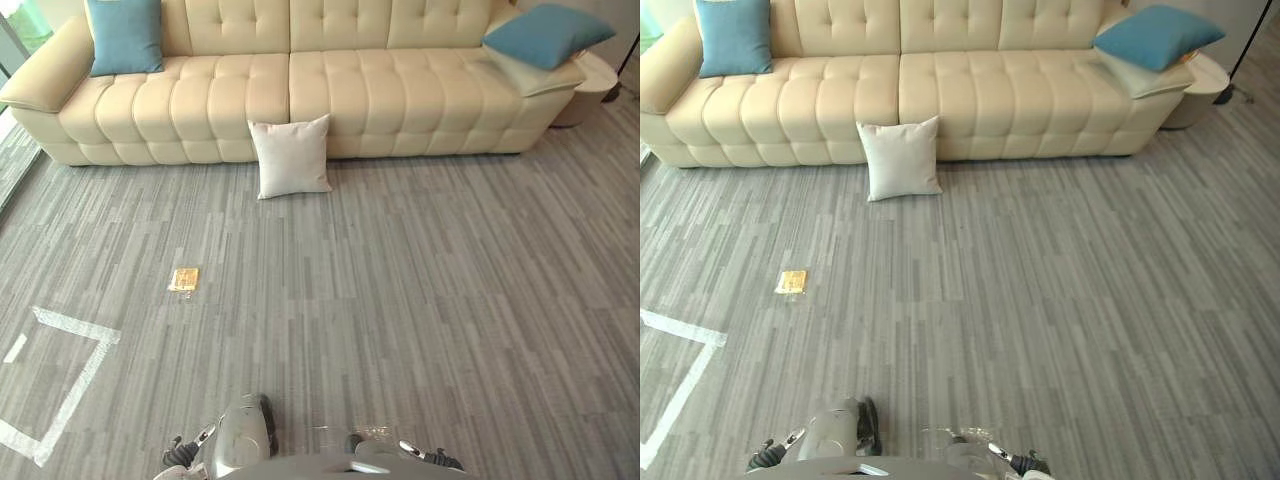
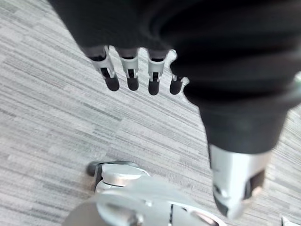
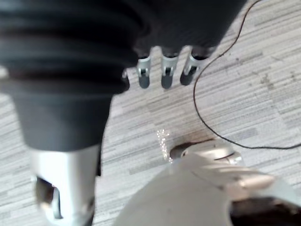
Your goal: Pick up cushions and gather them together orderly.
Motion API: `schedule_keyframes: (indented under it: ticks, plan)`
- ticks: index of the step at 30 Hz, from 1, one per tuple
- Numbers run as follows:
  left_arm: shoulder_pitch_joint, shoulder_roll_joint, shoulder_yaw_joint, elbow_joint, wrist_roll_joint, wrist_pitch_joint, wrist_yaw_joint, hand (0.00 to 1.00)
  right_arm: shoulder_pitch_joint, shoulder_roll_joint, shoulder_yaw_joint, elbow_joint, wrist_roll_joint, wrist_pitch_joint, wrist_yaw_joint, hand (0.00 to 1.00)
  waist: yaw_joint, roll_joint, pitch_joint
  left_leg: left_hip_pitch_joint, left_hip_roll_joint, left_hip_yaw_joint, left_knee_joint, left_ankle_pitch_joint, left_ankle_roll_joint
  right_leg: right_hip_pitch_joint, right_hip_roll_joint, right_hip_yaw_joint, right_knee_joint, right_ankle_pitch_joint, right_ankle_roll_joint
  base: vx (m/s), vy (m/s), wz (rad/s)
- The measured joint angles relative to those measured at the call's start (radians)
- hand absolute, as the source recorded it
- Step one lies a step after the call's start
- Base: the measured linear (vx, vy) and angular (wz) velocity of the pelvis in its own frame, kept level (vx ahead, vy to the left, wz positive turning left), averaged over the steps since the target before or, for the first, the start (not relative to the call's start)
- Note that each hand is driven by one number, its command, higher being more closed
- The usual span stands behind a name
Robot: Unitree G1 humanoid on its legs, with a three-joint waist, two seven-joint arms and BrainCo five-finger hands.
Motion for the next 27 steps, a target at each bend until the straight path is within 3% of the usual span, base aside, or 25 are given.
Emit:
schedule_keyframes:
  ticks: [1, 2, 3, 5, 6, 8, 9, 10, 12, 13, 14, 15, 16, 18, 19, 20, 21, 22, 23, 24, 25, 27]
  plan:
    - [-0.006, 0.012, -0.022, 0.000, -0.006, 0.000, -0.002, 0.00, 0.002, 0.007, 0.000, -0.021, 0.000, -0.001, 0.001, 0.00, -0.014, -0.007, -0.006, 0.032, -0.023, -0.004, -0.008, -0.022, 0.008, -0.062, -0.012, 0.005, 0.167, 0.057, 0.040, 0.37, 0.147, 0.25]
    - [-0.015, 0.018, -0.035, 0.001, -0.007, 0.003, -0.002, 0.00, 0.001, 0.007, 0.000, -0.026, 0.000, -0.005, 0.001, 0.00, -0.019, -0.009, -0.005, 0.066, -0.036, -0.013, -0.021, -0.038, 0.008, -0.115, -0.016, 0.016, 0.300, 0.124, 0.056, 0.44, 0.127, 0.28]
    - [-0.027, 0.023, -0.050, 0.001, -0.008, 0.008, -0.001, 0.00, 0.000, 0.006, 0.000, -0.032, 0.001, -0.011, 0.003, 0.00, -0.022, -0.003, -0.002, 0.122, -0.044, -0.029, -0.035, -0.057, 0.005, -0.177, -0.008, 0.006, 0.462, 0.122, 0.044, 0.30, 0.036, 0.22]
    - [-0.030, 0.021, -0.051, 0.001, -0.010, 0.009, -0.001, 0.00, 0.002, 0.006, 0.000, -0.051, 0.001, -0.015, 0.006, 0.00, -0.038, 0.009, 0.004, 0.194, -0.045, -0.044, -0.072, -0.063, 0.004, -0.232, 0.001, -0.043, 0.578, 0.080, 0.007, 0.33, -0.009, 0.31]
    - [-0.039, 0.019, -0.056, 0.000, -0.016, 0.009, -0.001, 0.00, 0.004, 0.007, 0.000, -0.070, 0.001, -0.016, 0.007, 0.00, -0.050, 0.014, 0.007, 0.257, -0.040, -0.061, -0.116, -0.063, 0.003, -0.283, 0.015, -0.095, 0.614, 0.031, -0.029, 0.41, -0.065, 0.41]
    - [-0.072, 0.006, -0.066, 0.001, -0.019, 0.009, -0.001, 0.00, 0.004, 0.006, 0.001, -0.100, 0.002, -0.023, 0.007, 0.00, -0.070, 0.028, 0.011, 0.347, -0.010, -0.091, -0.183, -0.066, -0.017, -0.395, 0.043, -0.202, 0.549, -0.041, -0.067, 0.48, -0.127, 0.47]
    - [-0.093, -0.017, -0.091, 0.002, -0.019, 0.008, -0.002, 0.00, 0.002, 0.000, 0.001, -0.103, 0.005, -0.024, 0.008, 0.00, -0.081, 0.042, 0.019, 0.410, 0.015, -0.101, -0.223, -0.065, -0.021, -0.447, 0.063, -0.262, 0.410, -0.059, -0.095, 0.43, -0.154, 0.46]
    - [-0.097, -0.027, -0.099, 0.003, -0.019, 0.009, -0.002, 0.00, 0.002, -0.001, 0.002, -0.103, 0.005, -0.025, 0.007, 0.00, -0.086, 0.044, 0.020, 0.426, 0.023, -0.110, -0.234, -0.065, -0.021, -0.457, 0.069, -0.280, 0.339, -0.052, -0.101, 0.45, -0.203, 0.62]
    - [-0.107, -0.032, -0.123, 0.003, -0.011, 0.007, -0.004, 0.00, 0.007, 0.004, 0.002, -0.102, 0.010, -0.024, 0.007, 0.00, -0.104, 0.041, 0.020, 0.484, 0.035, -0.152, -0.269, -0.066, -0.023, -0.470, 0.078, -0.289, 0.081, 0.018, -0.109, 0.56, -0.309, 0.74]
    - [-0.115, -0.039, -0.126, 0.005, -0.011, 0.007, -0.004, 0.00, 0.028, 0.007, 0.003, -0.100, 0.011, -0.023, 0.007, 0.00, -0.115, 0.032, 0.023, 0.524, 0.029, -0.187, -0.283, -0.076, -0.039, -0.446, 0.078, -0.278, -0.062, 0.148, -0.114, 0.59, -0.317, 0.73]
    - [-0.126, -0.060, -0.124, 0.023, -0.009, 0.008, -0.003, 0.00, 0.022, -0.014, -0.003, -0.099, 0.013, -0.021, 0.006, 0.00, -0.117, 0.054, 0.038, 0.552, 0.057, -0.217, -0.284, -0.080, -0.050, -0.423, 0.095, -0.291, -0.038, 0.190, -0.141, 0.56, -0.303, 0.54]
    - [-0.130, -0.075, -0.121, 0.025, -0.006, 0.007, -0.007, 0.00, 0.019, -0.023, -0.003, -0.100, 0.010, -0.019, 0.005, 0.00, -0.108, 0.074, 0.034, 0.544, 0.059, -0.242, -0.280, -0.059, -0.054, -0.435, 0.102, -0.287, -0.006, 0.155, -0.149, 0.42, -0.222, 0.14]
    - [-0.136, -0.082, -0.113, 0.023, -0.005, 0.005, -0.008, 0.00, 0.010, -0.025, -0.007, -0.097, 0.010, -0.017, 0.004, 0.00, -0.104, 0.077, 0.039, 0.549, 0.054, -0.263, -0.270, -0.018, -0.063, -0.443, 0.098, -0.282, 0.051, 0.098, -0.155, 0.48, -0.280, -0.04]
    - [-0.138, -0.095, -0.097, 0.031, -0.004, 0.005, -0.008, 0.00, 0.010, -0.026, -0.007, -0.094, 0.009, -0.014, 0.005, 0.00, -0.110, 0.078, 0.037, 0.564, 0.069, -0.288, -0.243, 0.036, -0.105, -0.436, 0.100, -0.293, 0.119, 0.028, -0.180, 0.52, -0.292, 0.00]
    - [-0.138, -0.099, -0.087, 0.038, -0.004, 0.006, -0.009, 0.00, 0.010, -0.033, 0.001, -0.093, 0.007, -0.013, 0.007, 0.00, -0.120, 0.094, 0.028, 0.551, 0.093, -0.309, -0.188, 0.050, -0.121, -0.412, 0.114, -0.314, 0.120, -0.003, -0.186, 0.56, -0.284, 0.22]
    - [-0.143, -0.100, -0.080, 0.037, -0.004, 0.006, -0.016, 0.00, 0.007, -0.033, 0.003, -0.092, 0.004, -0.008, 0.007, 0.00, -0.130, 0.106, 0.022, 0.505, 0.117, -0.340, -0.071, 0.081, -0.164, -0.370, 0.127, -0.336, 0.100, -0.026, -0.190, 0.44, -0.218, 0.28]
    - [-0.145, -0.101, -0.071, 0.035, -0.004, 0.007, -0.019, 0.00, 0.008, -0.033, 0.003, -0.091, 0.004, -0.005, 0.007, 0.00, -0.131, 0.105, 0.022, 0.479, 0.125, -0.353, -0.009, 0.102, -0.183, -0.350, 0.134, -0.340, 0.085, -0.030, -0.191, 0.40, -0.189, 0.24]
    - [-0.145, -0.102, -0.045, 0.021, -0.004, 0.008, -0.023, 0.00, 0.008, -0.033, 0.003, -0.085, 0.005, -0.001, 0.006, 0.00, -0.126, 0.105, 0.023, 0.373, 0.151, -0.390, 0.225, 0.192, -0.281, -0.278, 0.159, -0.346, 0.018, -0.032, -0.194, 0.30, -0.114, 0.04]
    - [-0.143, -0.102, -0.034, 0.011, -0.004, 0.007, -0.023, 0.00, 0.007, -0.032, 0.004, -0.084, 0.005, -0.001, 0.006, 0.00, -0.122, 0.105, 0.023, 0.328, 0.161, -0.390, 0.328, 0.198, -0.298, -0.248, 0.171, -0.344, -0.011, -0.031, -0.197, 0.42, -0.116, -0.07]
    - [-0.139, -0.104, -0.005, -0.009, -0.005, 0.007, -0.023, 0.00, 0.003, -0.034, 0.008, -0.078, 0.008, -0.002, 0.004, 0.00, -0.117, 0.109, 0.032, 0.230, 0.192, -0.353, 0.531, 0.180, -0.284, -0.162, 0.195, -0.344, -0.080, -0.032, -0.213, 0.26, -0.052, -0.14]
    - [-0.135, -0.104, 0.005, -0.020, -0.005, 0.007, -0.023, 0.00, 0.000, -0.034, 0.009, -0.070, 0.010, -0.003, 0.003, 0.00, -0.111, 0.101, 0.039, 0.190, 0.210, -0.318, 0.597, 0.156, -0.269, -0.114, 0.205, -0.340, -0.114, -0.032, -0.215, 0.35, -0.023, -0.18]
    - [-0.132, -0.103, 0.011, -0.046, -0.006, 0.006, -0.023, 0.00, 0.008, -0.035, 0.012, -0.061, 0.014, 0.000, -0.002, 0.00, -0.086, 0.095, 0.041, 0.076, 0.222, -0.214, 0.626, 0.070, -0.186, 0.010, 0.206, -0.325, -0.202, -0.034, -0.212, 0.34, 0.073, -0.24]
